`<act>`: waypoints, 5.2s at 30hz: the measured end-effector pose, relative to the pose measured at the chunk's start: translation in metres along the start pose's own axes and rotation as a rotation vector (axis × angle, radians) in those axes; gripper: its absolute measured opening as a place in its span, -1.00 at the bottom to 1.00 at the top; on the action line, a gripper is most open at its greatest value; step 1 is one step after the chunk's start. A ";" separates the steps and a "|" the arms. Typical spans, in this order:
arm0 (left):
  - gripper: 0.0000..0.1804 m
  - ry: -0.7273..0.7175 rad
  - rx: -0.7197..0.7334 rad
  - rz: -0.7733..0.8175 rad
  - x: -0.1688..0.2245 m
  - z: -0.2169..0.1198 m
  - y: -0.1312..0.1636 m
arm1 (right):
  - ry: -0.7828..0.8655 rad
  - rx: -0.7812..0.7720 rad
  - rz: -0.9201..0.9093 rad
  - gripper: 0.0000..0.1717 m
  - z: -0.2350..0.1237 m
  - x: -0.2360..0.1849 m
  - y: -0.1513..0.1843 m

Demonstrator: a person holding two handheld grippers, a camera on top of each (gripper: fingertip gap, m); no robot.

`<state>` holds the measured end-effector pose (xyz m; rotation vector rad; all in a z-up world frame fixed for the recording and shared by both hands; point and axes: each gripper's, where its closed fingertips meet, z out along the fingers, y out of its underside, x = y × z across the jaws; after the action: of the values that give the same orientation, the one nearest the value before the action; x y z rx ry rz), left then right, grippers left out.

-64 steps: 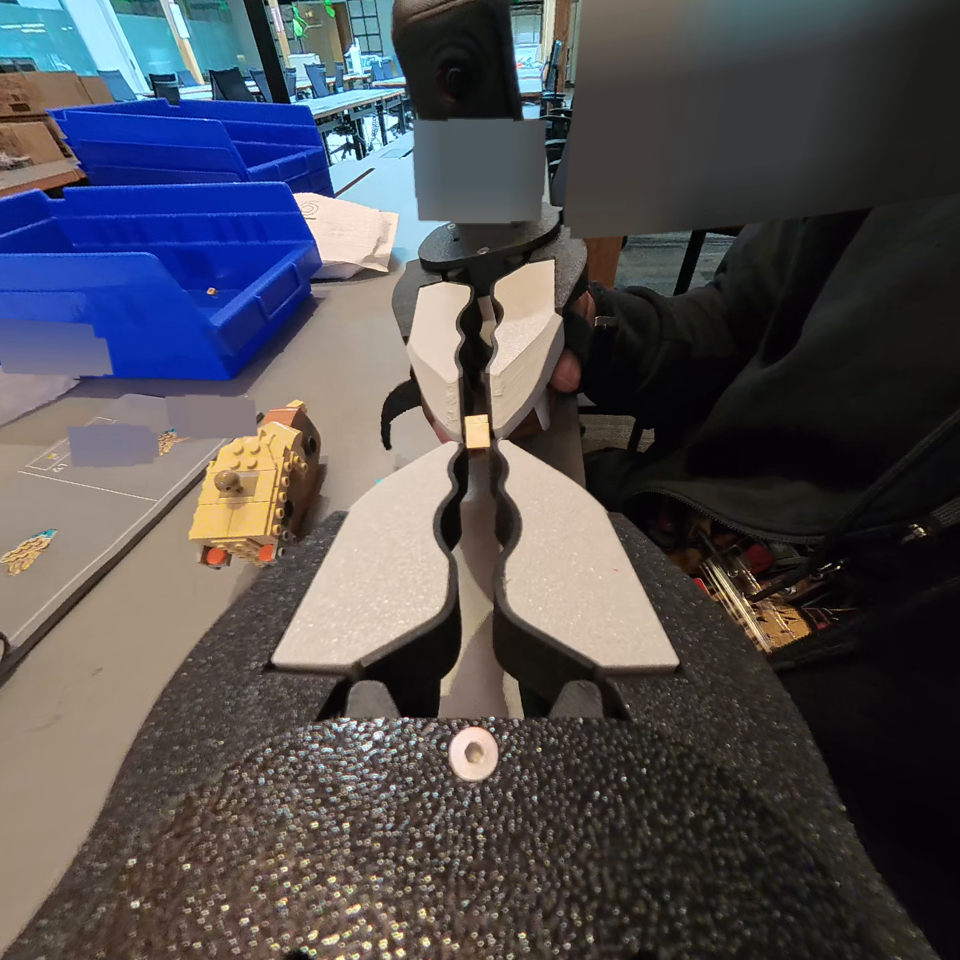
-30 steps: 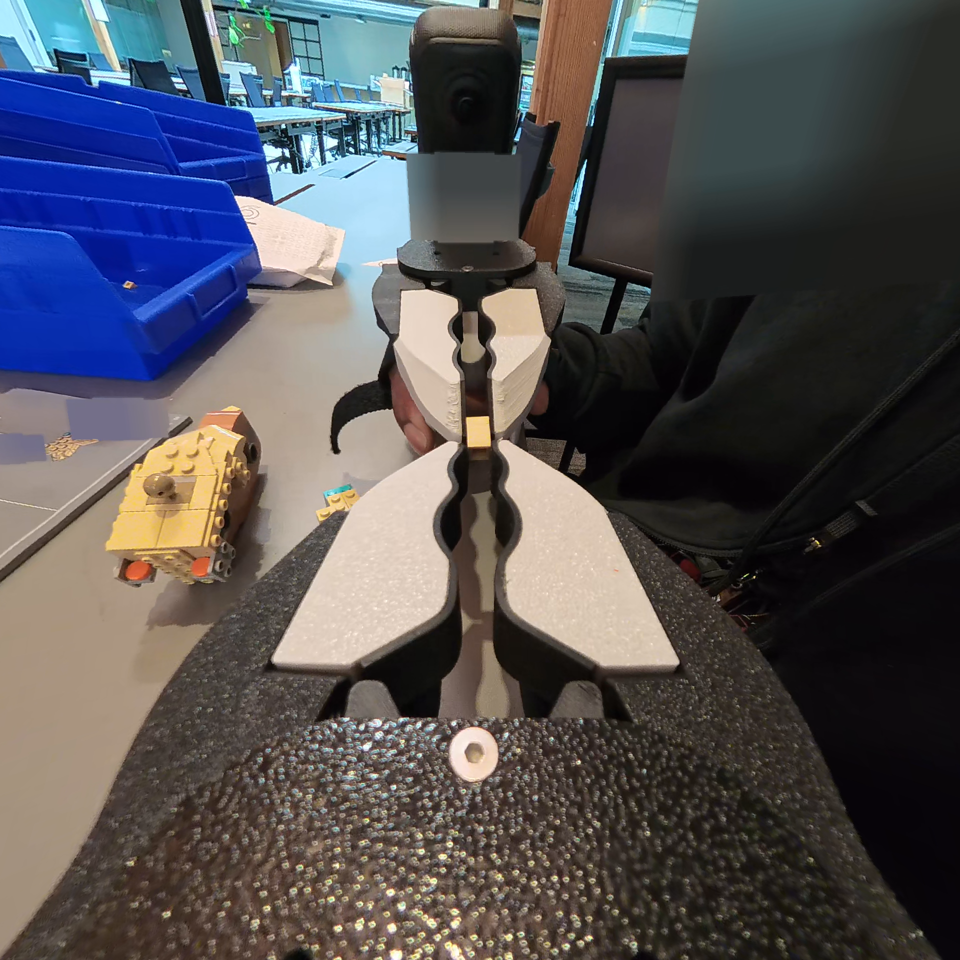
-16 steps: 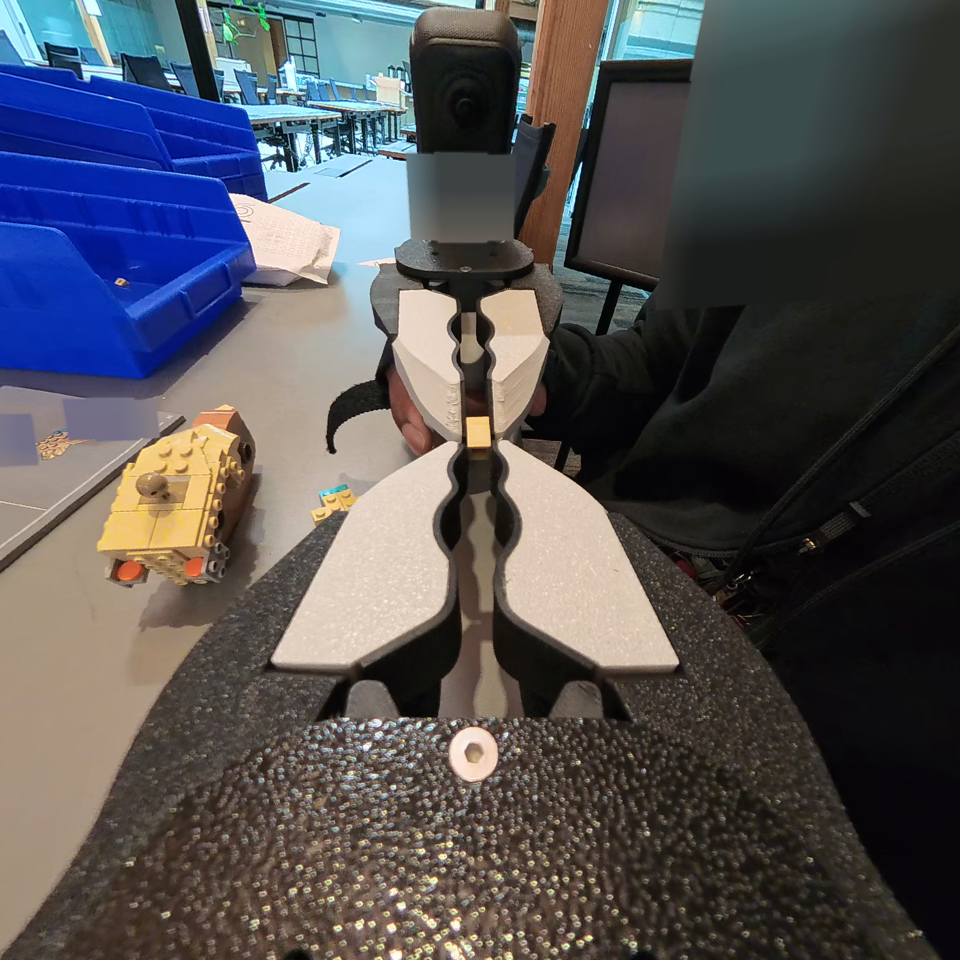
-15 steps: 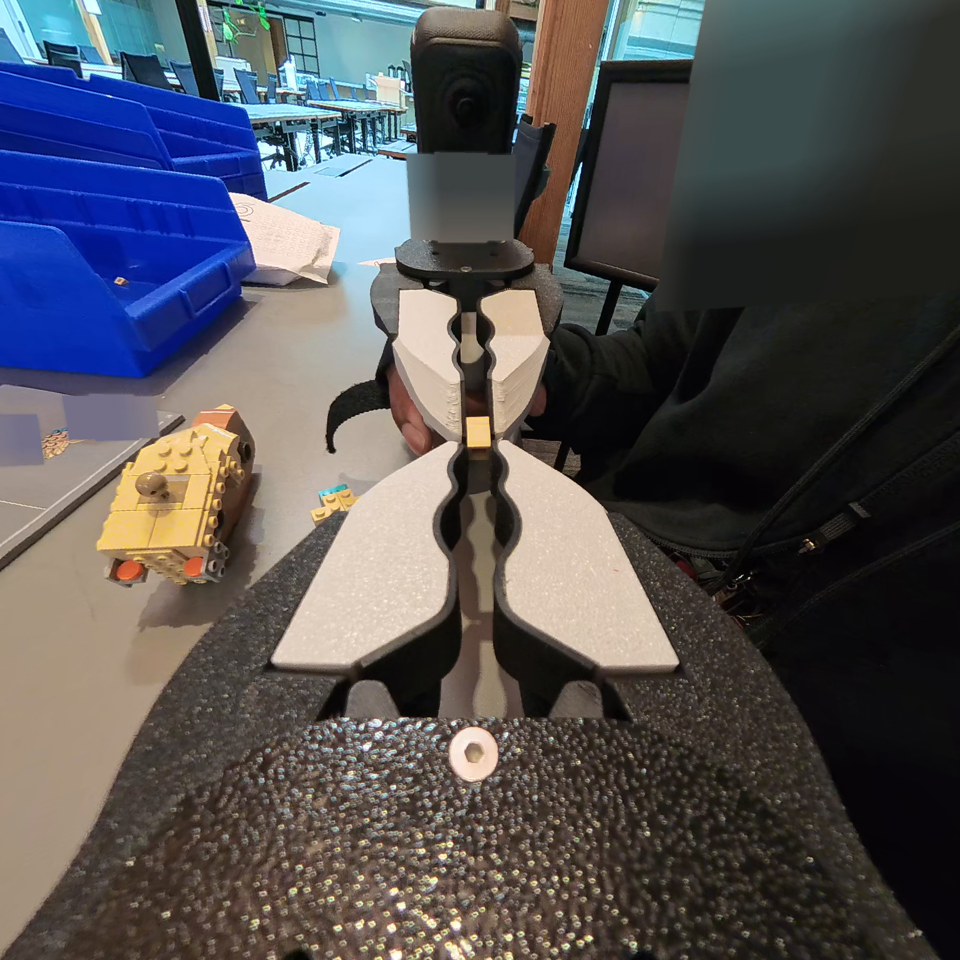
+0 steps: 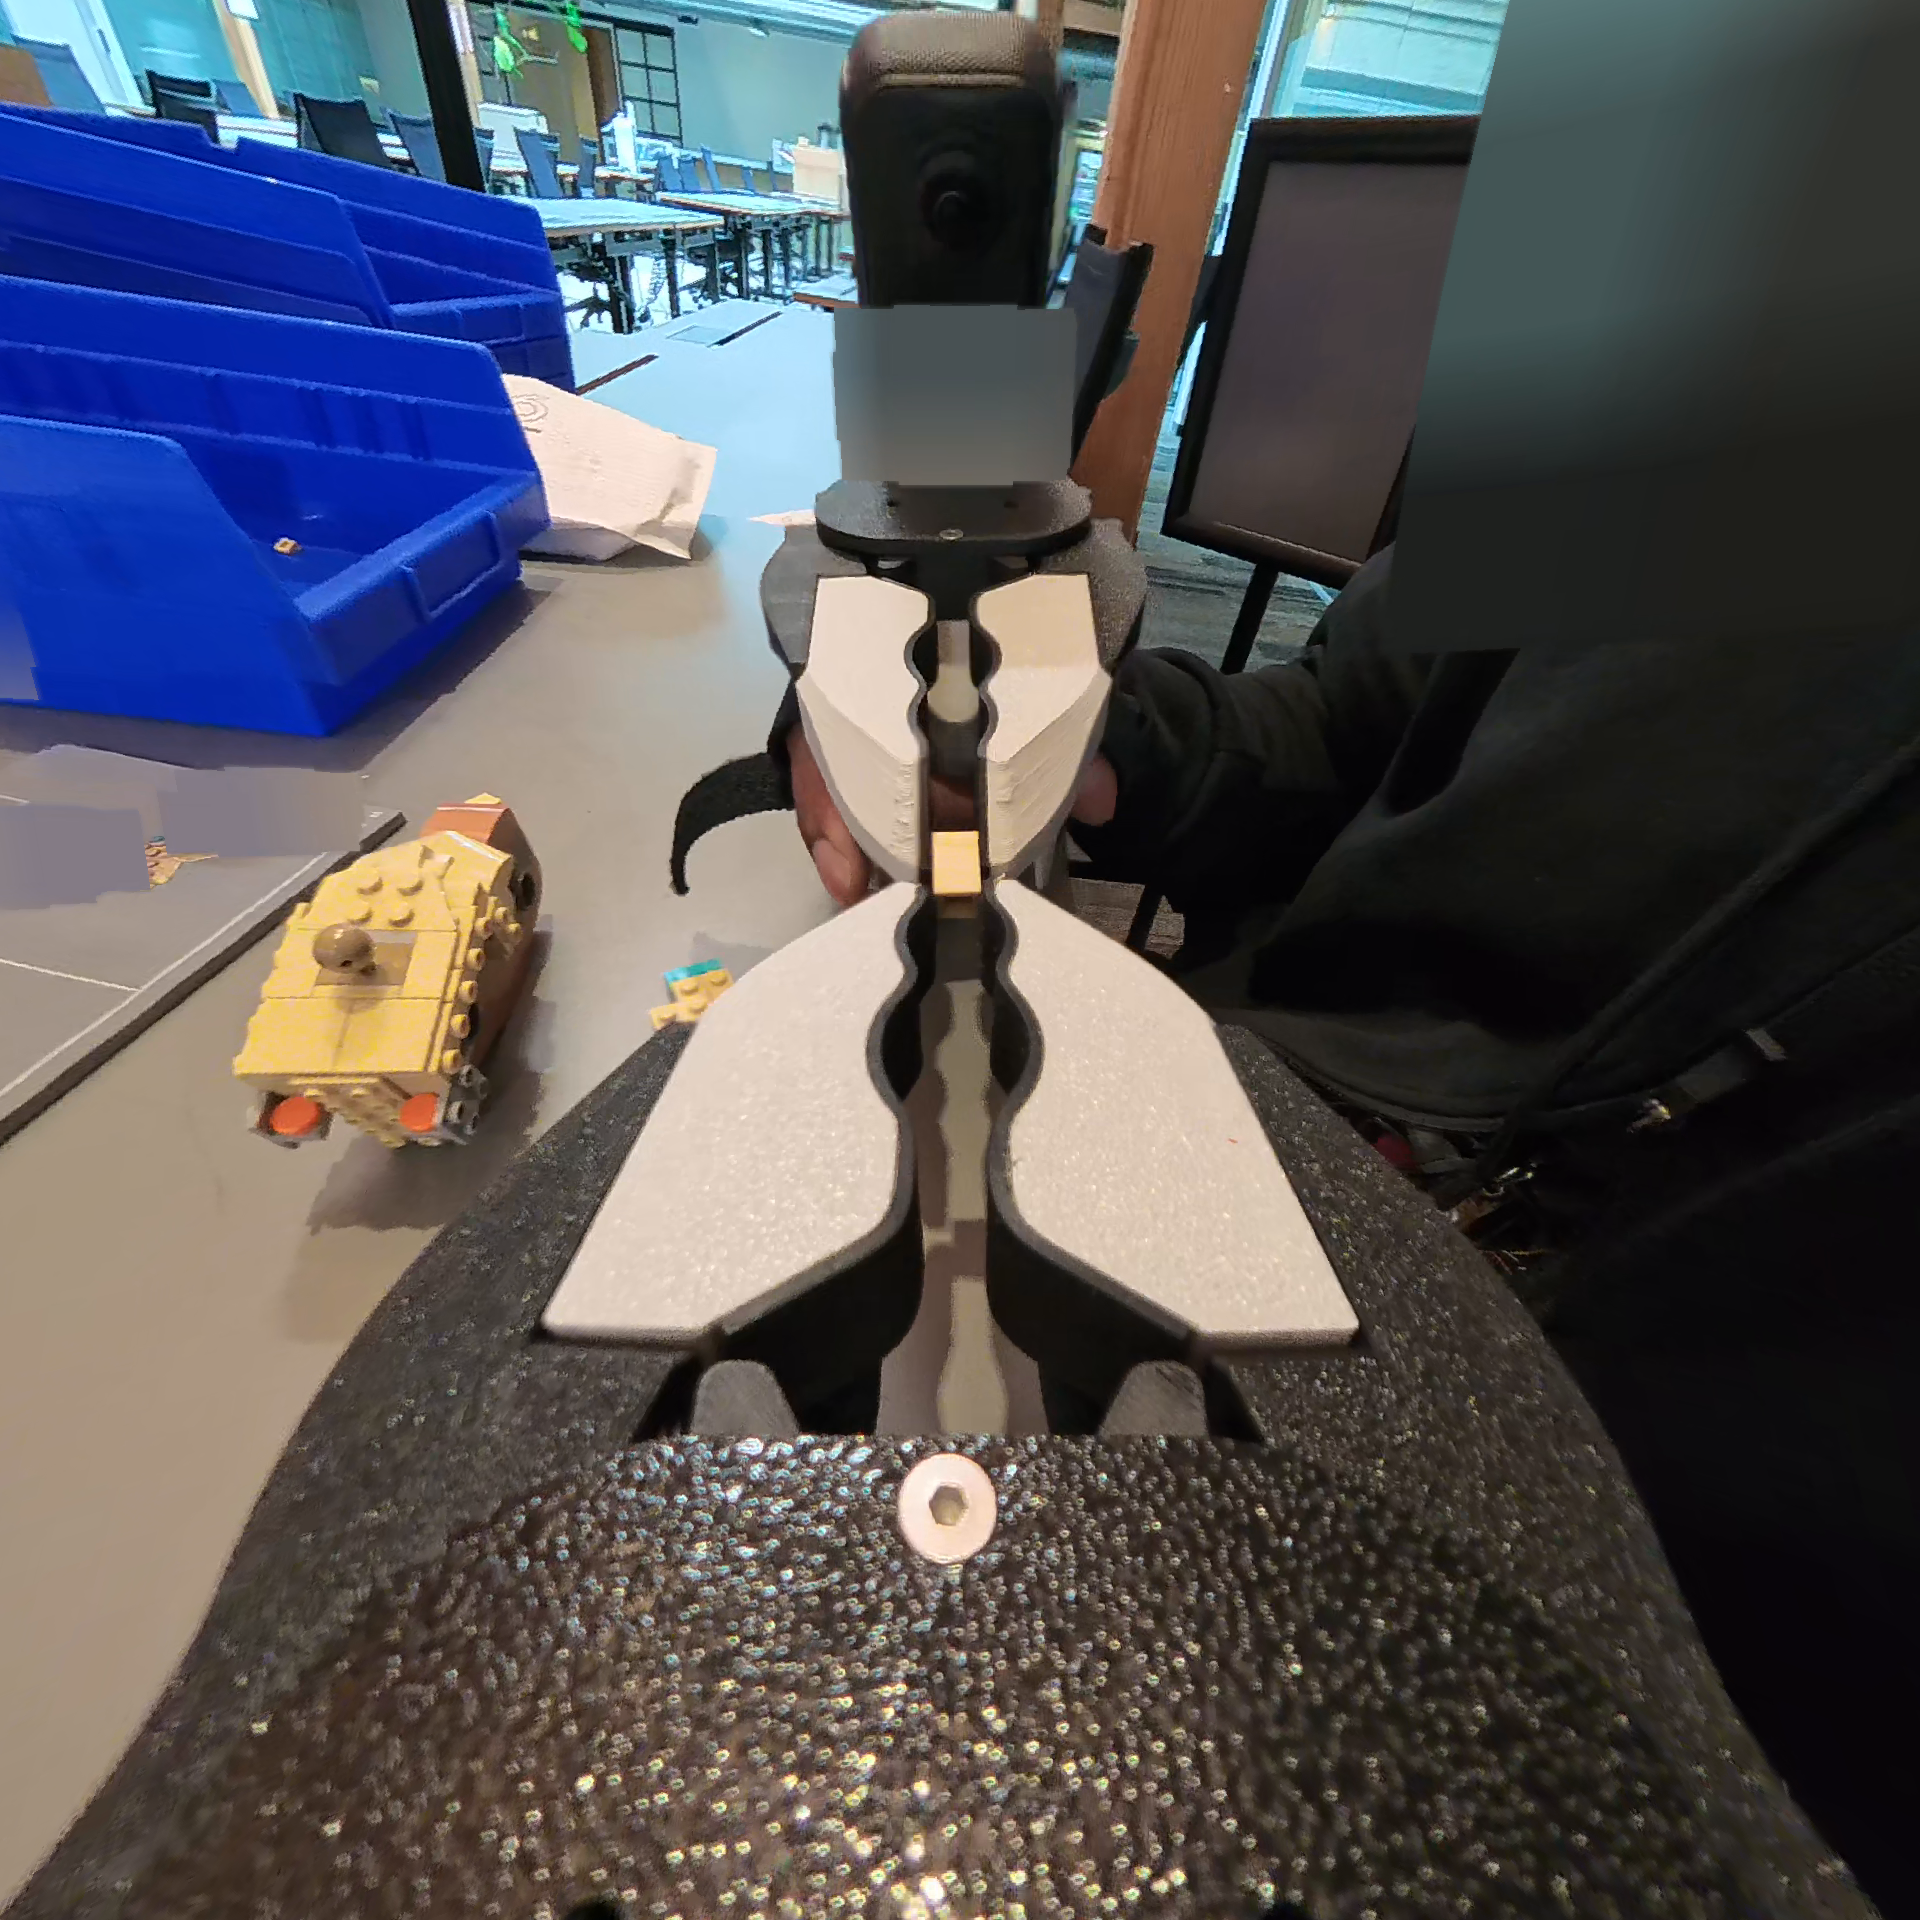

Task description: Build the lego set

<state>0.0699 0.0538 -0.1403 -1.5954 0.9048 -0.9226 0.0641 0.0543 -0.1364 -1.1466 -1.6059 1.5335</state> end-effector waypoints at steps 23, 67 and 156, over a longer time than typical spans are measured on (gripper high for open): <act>-0.92 -0.076 -0.103 0.037 -0.007 0.006 0.013 | 0.035 -0.075 0.007 -0.90 -0.001 0.006 0.010; -0.77 -0.226 0.126 0.070 -0.080 -0.025 -0.040 | 0.415 -0.528 0.041 -0.68 -0.134 0.148 0.073; -0.59 -0.188 -0.059 0.101 -0.199 0.077 -0.047 | 0.277 -0.692 0.084 -0.90 -0.115 0.165 0.088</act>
<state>0.0604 0.2715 -0.1314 -1.6406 0.8784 -0.6690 0.1115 0.2477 -0.2290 -1.7155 -1.9616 0.8076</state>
